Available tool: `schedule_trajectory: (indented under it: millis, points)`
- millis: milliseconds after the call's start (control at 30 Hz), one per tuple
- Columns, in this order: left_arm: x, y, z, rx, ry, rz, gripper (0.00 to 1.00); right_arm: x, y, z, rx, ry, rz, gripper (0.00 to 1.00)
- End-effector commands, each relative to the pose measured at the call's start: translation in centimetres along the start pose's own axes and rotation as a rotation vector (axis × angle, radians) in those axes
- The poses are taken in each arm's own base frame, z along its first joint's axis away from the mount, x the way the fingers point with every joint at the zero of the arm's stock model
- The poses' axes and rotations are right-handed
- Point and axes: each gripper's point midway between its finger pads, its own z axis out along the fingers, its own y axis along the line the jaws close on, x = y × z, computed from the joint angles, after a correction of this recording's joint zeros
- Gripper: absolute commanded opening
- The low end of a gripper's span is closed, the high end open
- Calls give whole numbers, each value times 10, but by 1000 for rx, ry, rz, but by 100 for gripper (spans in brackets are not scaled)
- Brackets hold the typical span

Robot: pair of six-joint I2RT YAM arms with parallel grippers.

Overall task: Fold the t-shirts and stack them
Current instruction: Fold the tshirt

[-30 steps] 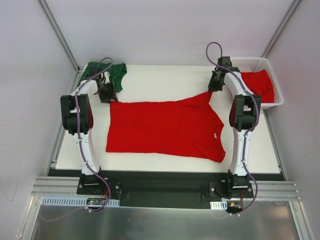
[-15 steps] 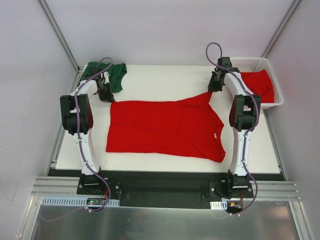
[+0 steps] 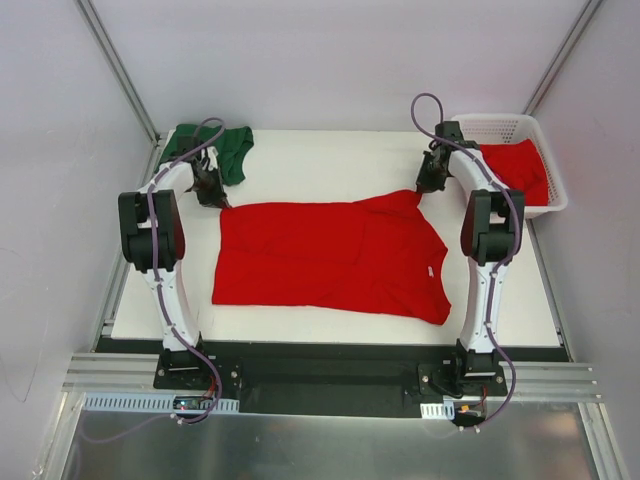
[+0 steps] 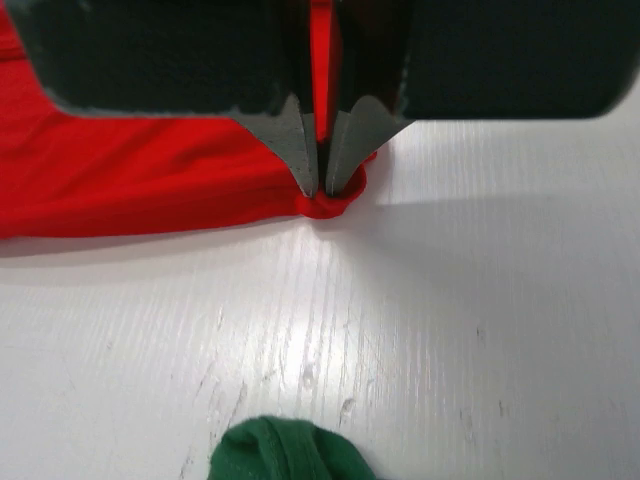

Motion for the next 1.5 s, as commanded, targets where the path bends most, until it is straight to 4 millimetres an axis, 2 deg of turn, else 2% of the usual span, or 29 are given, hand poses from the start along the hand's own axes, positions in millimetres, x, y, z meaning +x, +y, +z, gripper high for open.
schedule_trajectory:
  millis: [0,333,400,467,500,567,600,800,933,1133,1467]
  points:
    - [-7,-8,-44,-18,-66,-1,0,-26,6,-56,-13,-125,-10,1]
    - [3,-24,-92,3,-122,3,0,-9,-1,-96,0,-159,-4,1]
    - [10,-26,-102,6,-126,-1,0,-8,-2,-111,0,-182,-3,1]
    - [22,-24,-105,-4,-114,-9,0,2,-6,-114,9,-173,-3,1]
    - [23,-26,-114,-6,-133,-4,0,5,-8,-116,13,-173,3,1]
    - [36,-24,-118,-14,-123,-13,0,13,-10,-124,16,-177,2,1]
    - [37,-25,-129,-20,-147,-10,0,15,-11,-128,16,-180,3,1]
    - [61,-22,-152,-57,-168,0,0,40,-14,-150,-4,-177,17,1]
    - [72,-19,-161,-77,-171,3,0,56,-19,-167,2,-186,22,1]
    - [82,-14,-166,-98,-169,5,0,69,-42,-196,90,-228,16,1]
    - [98,-6,-177,-148,-171,8,0,102,-47,-234,73,-232,20,1]
